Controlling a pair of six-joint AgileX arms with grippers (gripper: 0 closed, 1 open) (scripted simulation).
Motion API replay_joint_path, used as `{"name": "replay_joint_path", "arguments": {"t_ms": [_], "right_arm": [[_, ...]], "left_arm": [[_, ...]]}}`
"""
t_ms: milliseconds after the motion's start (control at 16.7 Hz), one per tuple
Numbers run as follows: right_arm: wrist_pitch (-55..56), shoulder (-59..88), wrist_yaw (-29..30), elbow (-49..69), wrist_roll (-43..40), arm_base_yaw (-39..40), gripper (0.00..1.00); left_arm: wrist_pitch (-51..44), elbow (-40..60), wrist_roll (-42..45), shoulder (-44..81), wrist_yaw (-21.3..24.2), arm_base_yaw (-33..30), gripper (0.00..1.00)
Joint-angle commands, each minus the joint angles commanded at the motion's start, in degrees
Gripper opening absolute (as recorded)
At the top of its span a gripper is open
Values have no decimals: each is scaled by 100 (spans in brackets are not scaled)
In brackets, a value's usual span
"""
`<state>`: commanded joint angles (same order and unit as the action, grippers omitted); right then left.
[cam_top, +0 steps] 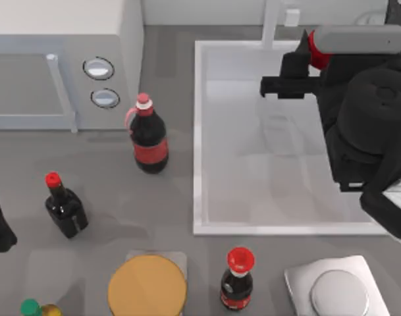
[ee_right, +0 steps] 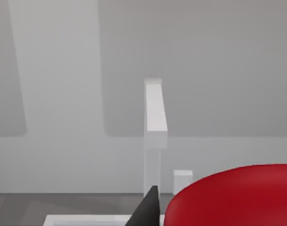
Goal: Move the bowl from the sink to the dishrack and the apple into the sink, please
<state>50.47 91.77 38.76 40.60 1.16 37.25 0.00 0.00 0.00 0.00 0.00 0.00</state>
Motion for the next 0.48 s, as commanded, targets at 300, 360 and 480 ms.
{"name": "replay_joint_path", "arguments": {"t_ms": [300, 360, 480], "right_arm": [[396, 426, 3, -9, 18, 9, 0], [650, 661, 16, -31, 19, 23, 0], [1308, 1230, 45, -98, 17, 45, 0]], "left_arm": [[0, 0, 0, 0, 0, 0, 100], [0, 0, 0, 0, 0, 0, 100], [0, 0, 0, 0, 0, 0, 100]]}}
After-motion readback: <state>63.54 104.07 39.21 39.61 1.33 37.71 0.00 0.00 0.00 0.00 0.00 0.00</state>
